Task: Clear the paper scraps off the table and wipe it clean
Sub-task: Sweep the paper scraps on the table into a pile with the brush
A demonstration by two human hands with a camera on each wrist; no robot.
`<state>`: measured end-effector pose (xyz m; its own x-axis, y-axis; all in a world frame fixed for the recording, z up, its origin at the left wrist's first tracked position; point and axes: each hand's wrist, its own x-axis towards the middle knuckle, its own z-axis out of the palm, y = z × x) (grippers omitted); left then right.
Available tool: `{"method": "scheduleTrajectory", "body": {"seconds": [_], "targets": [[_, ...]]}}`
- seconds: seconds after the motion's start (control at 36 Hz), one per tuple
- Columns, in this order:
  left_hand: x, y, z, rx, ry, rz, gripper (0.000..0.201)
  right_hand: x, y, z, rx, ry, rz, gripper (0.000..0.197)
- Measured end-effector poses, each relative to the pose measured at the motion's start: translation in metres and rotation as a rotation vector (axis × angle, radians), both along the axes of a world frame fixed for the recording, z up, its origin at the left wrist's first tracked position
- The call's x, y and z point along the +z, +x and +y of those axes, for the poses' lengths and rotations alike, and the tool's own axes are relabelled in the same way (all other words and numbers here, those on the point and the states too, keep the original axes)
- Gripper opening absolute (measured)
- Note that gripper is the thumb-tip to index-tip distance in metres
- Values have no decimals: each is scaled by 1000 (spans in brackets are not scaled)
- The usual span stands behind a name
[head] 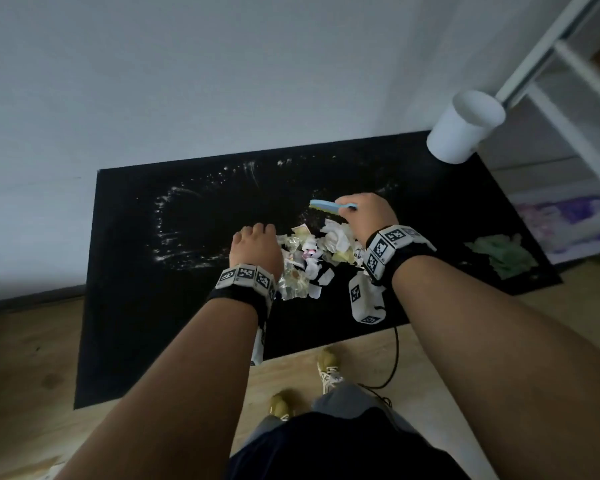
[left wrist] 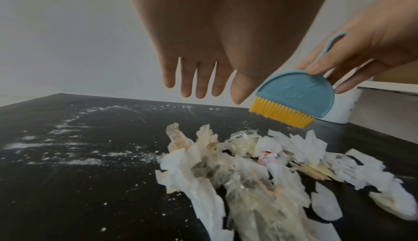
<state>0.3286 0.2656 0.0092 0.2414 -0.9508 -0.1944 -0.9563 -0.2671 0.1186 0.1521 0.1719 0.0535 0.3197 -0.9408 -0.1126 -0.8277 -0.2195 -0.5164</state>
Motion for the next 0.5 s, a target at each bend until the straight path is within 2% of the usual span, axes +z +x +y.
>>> {"method": "scheduleTrajectory", "body": {"seconds": [0.22, 0.28, 0.39, 0.5], "targets": [[1, -24, -13, -61, 0, -7, 41, -6, -34, -13, -180, 24, 150, 33], [-1, -28, -15, -63, -4, -10, 37, -8, -38, -18, -192, 57, 208, 37], [-5, -35, -19, -52, 10, -26, 36, -16, -40, -24, -195, 140, 291, 28], [-8, -40, -23, -30, 26, -32, 36, -25, -35, -20, -158, 182, 254, 38]]}}
